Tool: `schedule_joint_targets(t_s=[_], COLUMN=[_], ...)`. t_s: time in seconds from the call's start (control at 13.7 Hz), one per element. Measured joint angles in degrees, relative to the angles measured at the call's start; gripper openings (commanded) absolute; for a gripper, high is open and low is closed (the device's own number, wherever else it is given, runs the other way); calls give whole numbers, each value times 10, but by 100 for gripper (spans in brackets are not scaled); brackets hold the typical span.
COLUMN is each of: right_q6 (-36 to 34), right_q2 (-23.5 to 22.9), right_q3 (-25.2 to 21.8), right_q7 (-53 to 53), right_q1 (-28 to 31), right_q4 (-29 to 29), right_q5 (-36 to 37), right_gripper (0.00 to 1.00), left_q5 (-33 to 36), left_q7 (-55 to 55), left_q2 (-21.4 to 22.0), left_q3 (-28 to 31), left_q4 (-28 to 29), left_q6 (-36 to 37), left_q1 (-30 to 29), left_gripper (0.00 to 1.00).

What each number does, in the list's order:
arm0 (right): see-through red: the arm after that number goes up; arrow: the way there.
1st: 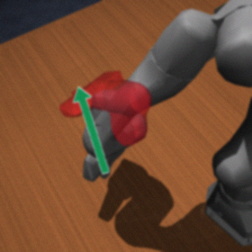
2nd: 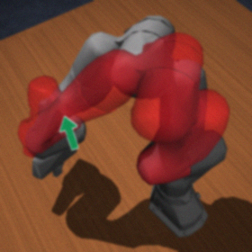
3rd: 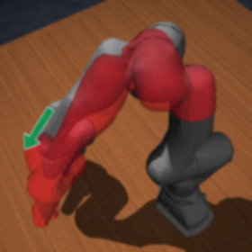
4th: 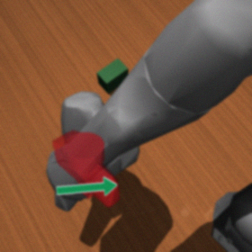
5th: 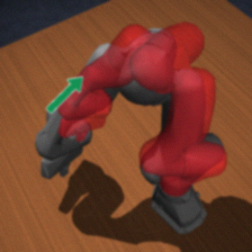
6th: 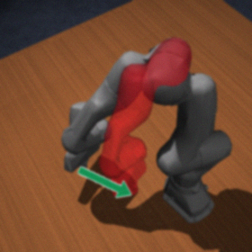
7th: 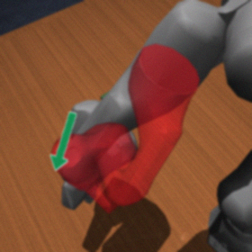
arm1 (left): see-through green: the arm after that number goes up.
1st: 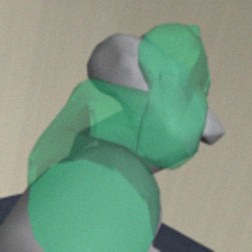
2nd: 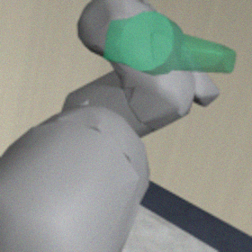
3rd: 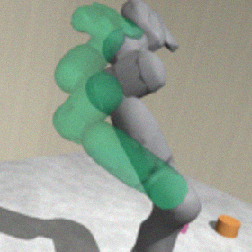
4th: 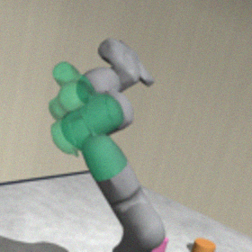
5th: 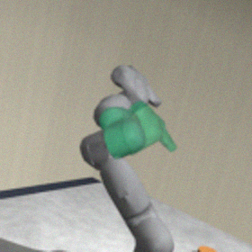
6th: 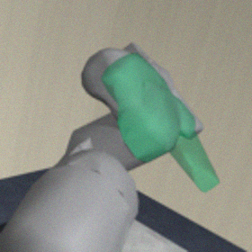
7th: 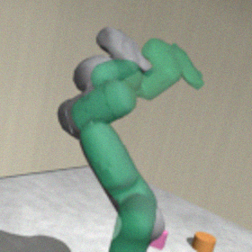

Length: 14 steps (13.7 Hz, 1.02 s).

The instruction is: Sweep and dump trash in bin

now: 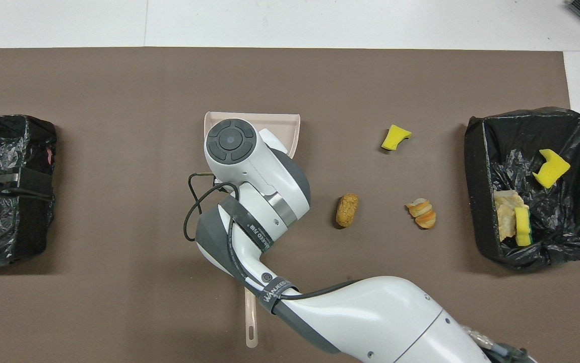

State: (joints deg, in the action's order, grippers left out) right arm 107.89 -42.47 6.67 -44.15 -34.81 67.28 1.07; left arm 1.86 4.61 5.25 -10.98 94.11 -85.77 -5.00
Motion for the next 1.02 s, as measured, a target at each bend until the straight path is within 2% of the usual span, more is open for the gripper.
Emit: schedule_joint_targets(t_s=[0.07,0.22,0.36,0.51,0.66,0.8,1.02], right_q6=[0,0,-1,-14,-25,-19,51], right_q2=[0,2,10,41,93,151,227], right_q3=[0,1,1,2,9,13,15], right_q7=[0,-3,-7,-23,-43,-60,-86], right_q1=[0,0,2,2,-4,-27,-74], right_q4=[-3,-8,-10,5,61,147,294], right_q5=[0,0,-7,-11,-12,-20,-41], right_gripper=[54,66,70,71,70,70,70], left_q5=[0,0,0,0,0,0,0], left_q7=[0,0,0,0,0,0,0], left_q2=[0,0,0,0,0,0,0], left_q3=[0,0,0,0,0,0,0], left_q4=[0,0,0,0,0,0,0], left_q6=[0,0,0,0,0,0,0], left_q1=[0,0,0,0,0,0,0], left_gripper=[100,100,100,100,100,100,100])
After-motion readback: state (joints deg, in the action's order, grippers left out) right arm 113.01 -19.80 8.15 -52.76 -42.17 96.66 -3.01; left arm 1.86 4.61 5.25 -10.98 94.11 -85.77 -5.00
